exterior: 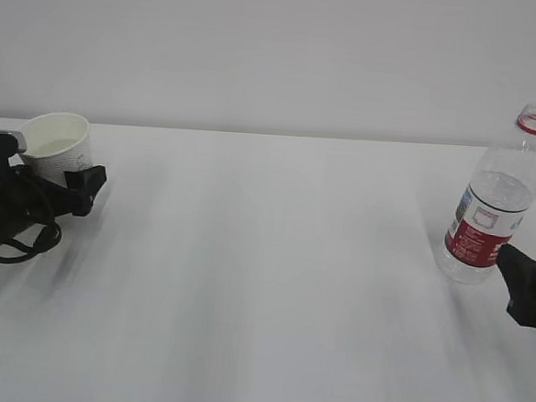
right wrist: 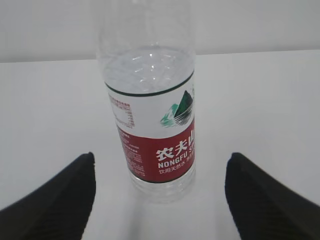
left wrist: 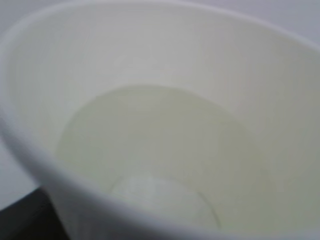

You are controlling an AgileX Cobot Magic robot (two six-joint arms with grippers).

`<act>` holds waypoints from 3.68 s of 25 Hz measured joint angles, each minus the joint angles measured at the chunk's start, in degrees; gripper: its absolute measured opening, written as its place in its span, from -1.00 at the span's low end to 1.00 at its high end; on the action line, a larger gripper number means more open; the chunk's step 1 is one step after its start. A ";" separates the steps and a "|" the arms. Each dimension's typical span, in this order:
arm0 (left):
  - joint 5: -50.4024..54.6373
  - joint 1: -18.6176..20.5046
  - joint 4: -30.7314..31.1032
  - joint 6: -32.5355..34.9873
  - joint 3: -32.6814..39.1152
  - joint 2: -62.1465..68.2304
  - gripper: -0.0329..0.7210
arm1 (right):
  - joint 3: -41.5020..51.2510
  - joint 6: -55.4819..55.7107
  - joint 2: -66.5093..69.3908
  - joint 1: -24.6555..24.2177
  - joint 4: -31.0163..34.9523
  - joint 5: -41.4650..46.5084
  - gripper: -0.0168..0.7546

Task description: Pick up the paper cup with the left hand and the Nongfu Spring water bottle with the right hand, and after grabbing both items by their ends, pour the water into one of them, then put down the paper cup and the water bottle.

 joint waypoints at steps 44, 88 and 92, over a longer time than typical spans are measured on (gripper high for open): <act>-0.41 0.00 2.36 -2.90 12.08 -5.22 0.92 | 0.00 0.00 0.00 0.00 0.11 0.00 0.59; -0.41 0.00 9.86 -8.76 18.14 -29.04 0.64 | 0.09 0.02 -24.17 0.00 3.03 5.83 0.58; -0.41 0.00 9.95 -9.20 18.42 -31.11 0.64 | 0.09 0.02 -27.07 0.00 3.15 7.04 0.58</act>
